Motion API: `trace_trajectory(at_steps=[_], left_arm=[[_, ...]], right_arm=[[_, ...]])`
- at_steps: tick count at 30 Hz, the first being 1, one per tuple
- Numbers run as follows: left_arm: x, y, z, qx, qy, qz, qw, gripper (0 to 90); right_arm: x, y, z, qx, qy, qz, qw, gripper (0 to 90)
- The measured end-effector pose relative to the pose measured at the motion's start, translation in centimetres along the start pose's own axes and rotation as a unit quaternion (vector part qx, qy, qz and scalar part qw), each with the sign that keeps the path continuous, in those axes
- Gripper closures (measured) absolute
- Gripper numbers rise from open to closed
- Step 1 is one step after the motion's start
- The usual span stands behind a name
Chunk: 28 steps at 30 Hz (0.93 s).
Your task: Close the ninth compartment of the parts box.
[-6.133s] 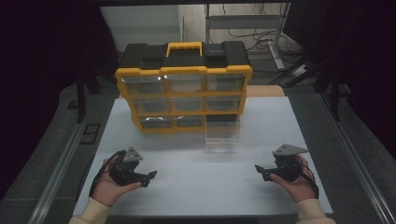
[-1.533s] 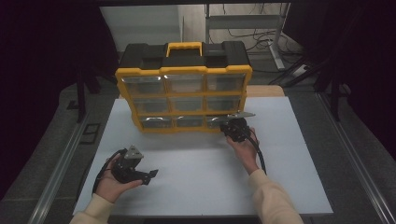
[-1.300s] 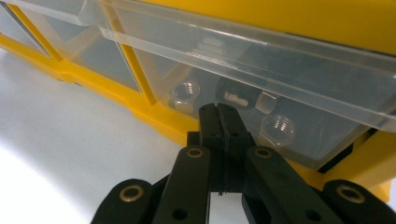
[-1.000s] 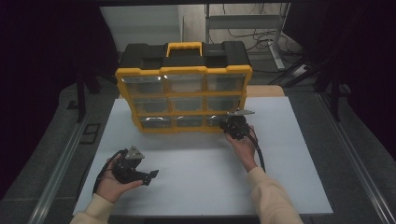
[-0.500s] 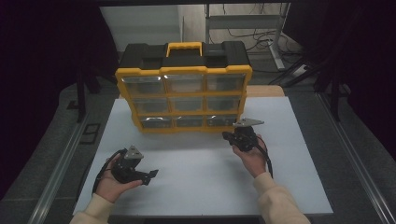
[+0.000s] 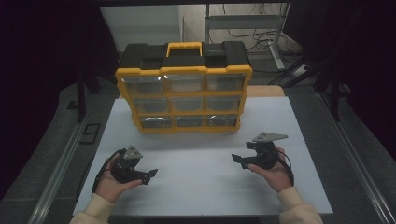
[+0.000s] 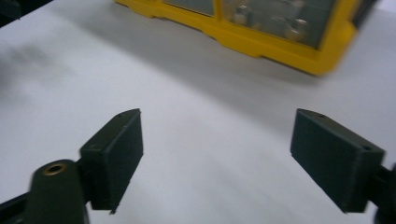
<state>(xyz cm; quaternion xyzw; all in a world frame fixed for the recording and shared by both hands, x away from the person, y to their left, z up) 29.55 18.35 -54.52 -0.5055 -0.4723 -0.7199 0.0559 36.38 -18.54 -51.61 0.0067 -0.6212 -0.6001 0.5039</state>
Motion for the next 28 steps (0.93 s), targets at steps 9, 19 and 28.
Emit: trace_trajectory(at_steps=[9, 19, 28], left_arm=[[0.0, 0.0, 0.4, 0.007, 0.011, -0.007, 0.9999, 14.5], [0.1, 0.0, 0.8, 0.014, 0.02, -0.015, 0.9996, 13.7], [0.2, 0.0, 0.7, 0.014, 0.022, -0.019, 0.9995, 13.3]], right_arm=[[4.0, -2.4, -2.8, -0.002, -0.017, -0.005, 0.9998, 11.8], [4.5, -3.0, -4.0, -0.009, -0.018, -0.005, 0.9998, 11.7], [4.6, -2.9, -4.2, -0.008, -0.016, -0.009, 0.9998, 11.0]])
Point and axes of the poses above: each handheld gripper's, and its own axes: x roughly backward along the jaws, y roughly out of its top, z roughly to its left, the point moved 7 cm from there along -x, roughly forward along the jaws, and after that the axes turned 7 degrees about -x, right-handed, at the moved point
